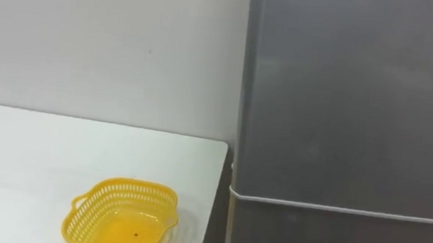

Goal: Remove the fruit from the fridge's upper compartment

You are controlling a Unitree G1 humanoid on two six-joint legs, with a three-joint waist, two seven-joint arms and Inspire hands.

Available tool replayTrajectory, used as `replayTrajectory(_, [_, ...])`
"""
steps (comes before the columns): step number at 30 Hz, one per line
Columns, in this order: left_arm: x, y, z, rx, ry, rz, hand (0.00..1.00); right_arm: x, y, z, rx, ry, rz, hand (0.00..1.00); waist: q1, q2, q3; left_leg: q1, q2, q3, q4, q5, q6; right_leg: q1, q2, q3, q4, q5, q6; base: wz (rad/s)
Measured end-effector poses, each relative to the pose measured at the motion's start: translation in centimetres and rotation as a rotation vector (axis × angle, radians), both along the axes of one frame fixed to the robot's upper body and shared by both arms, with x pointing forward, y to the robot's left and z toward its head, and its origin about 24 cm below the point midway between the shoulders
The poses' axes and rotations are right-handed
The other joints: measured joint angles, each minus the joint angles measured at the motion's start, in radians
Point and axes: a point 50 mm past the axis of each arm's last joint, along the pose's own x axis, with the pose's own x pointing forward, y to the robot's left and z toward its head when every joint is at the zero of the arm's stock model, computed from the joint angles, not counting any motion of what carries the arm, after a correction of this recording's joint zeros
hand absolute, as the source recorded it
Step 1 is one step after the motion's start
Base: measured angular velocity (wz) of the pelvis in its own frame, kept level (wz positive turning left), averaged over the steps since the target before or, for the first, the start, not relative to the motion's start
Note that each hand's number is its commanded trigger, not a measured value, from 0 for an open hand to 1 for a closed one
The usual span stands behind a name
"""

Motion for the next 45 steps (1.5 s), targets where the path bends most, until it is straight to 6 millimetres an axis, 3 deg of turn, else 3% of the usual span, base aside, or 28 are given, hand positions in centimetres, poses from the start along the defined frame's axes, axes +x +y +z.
replayTrajectory(6, [3.1, 1.1, 5.3, 0.223, -0.216, 0.029, 0.00, 0.4, -0.2, 0.1, -0.004, -0.031, 0.014, 0.00, -0.004, 0.004, -0.0019, -0.001, -0.001, -0.007, 0.000, 0.000, 0.000, -0.001, 0.000, -0.001, 0.000, -0.001, 0.000, -0.01])
replayTrajectory(9, [4.4, 1.4, 8.9, 0.347, -0.366, 0.058, 0.00, 0.3, -0.2, 0.1, -0.002, -0.030, 0.024, 0.00, -0.003, 0.005, -0.0023, 0.002, -0.001, -0.005, 0.000, 0.000, 0.000, 0.001, 0.000, 0.006, 0.001, -0.001, 0.000, -0.05])
replayTrajectory(12, [5.3, 1.1, 12.3, 0.437, -0.507, 0.037, 0.00, 0.3, -0.1, 0.1, 0.012, -0.037, 0.031, 0.00, -0.007, 0.002, -0.0013, 0.003, -0.001, -0.003, 0.001, 0.000, 0.000, 0.000, 0.000, 0.008, 0.002, -0.001, 0.000, 0.00])
replayTrajectory(18, [6.5, -0.1, 17.2, 0.534, -0.731, -0.082, 0.00, -0.3, 0.2, 0.0, 0.067, -0.023, 0.043, 0.00, -0.024, 0.002, 0.0030, 0.001, -0.001, -0.005, 0.001, 0.000, 0.000, 0.001, 0.000, 0.007, 0.000, -0.001, 0.000, 0.02])
replayTrajectory(22, [7.3, -1.1, 18.9, 0.555, -0.814, -0.207, 0.00, -0.6, 0.4, 0.0, 0.102, 0.002, 0.062, 0.00, -0.058, 0.003, 0.0052, 0.001, -0.001, -0.007, 0.002, 0.000, 0.000, 0.000, 0.001, 0.009, -0.004, -0.001, 0.001, -0.01])
replayTrajectory(30, [10.3, -4.9, 23.5, 0.562, -1.084, -0.584, 0.00, -1.0, 0.7, -0.1, 0.141, 0.038, 0.094, 0.00, -0.117, 0.002, 0.0121, -0.003, 0.000, 0.001, 0.003, 0.000, 0.000, -0.004, 0.002, 0.015, 0.000, -0.001, 0.001, -0.01])
replayTrajectory(37, [12.0, -6.9, 25.3, 0.553, -1.190, -0.755, 0.00, -1.3, 0.7, -0.1, 0.136, 0.048, 0.088, 0.00, -0.143, 0.009, 0.0120, -0.011, 0.001, 0.017, 0.001, 0.000, 0.000, -0.017, 0.004, 0.028, 0.001, -0.001, 0.000, -0.06])
replayTrajectory(41, [12.8, -8.4, 25.1, 0.474, -1.202, -0.900, 0.00, -1.4, 0.7, -0.1, 0.134, 0.055, 0.081, 0.00, -0.146, 0.011, 0.0108, -0.007, 0.002, 0.038, -0.002, 0.000, 0.000, -0.017, 0.005, 0.044, 0.003, -0.001, 0.000, -0.15])
replayTrajectory(45, [13.4, -9.1, 25.0, 0.421, -1.210, -1.002, 0.00, -1.2, 0.8, -0.2, 0.133, 0.056, 0.079, 0.00, -0.174, 0.006, 0.0141, -0.004, 0.003, 0.034, -0.002, 0.000, 0.000, -0.016, 0.006, 0.056, 0.003, 0.000, 0.000, -0.05])
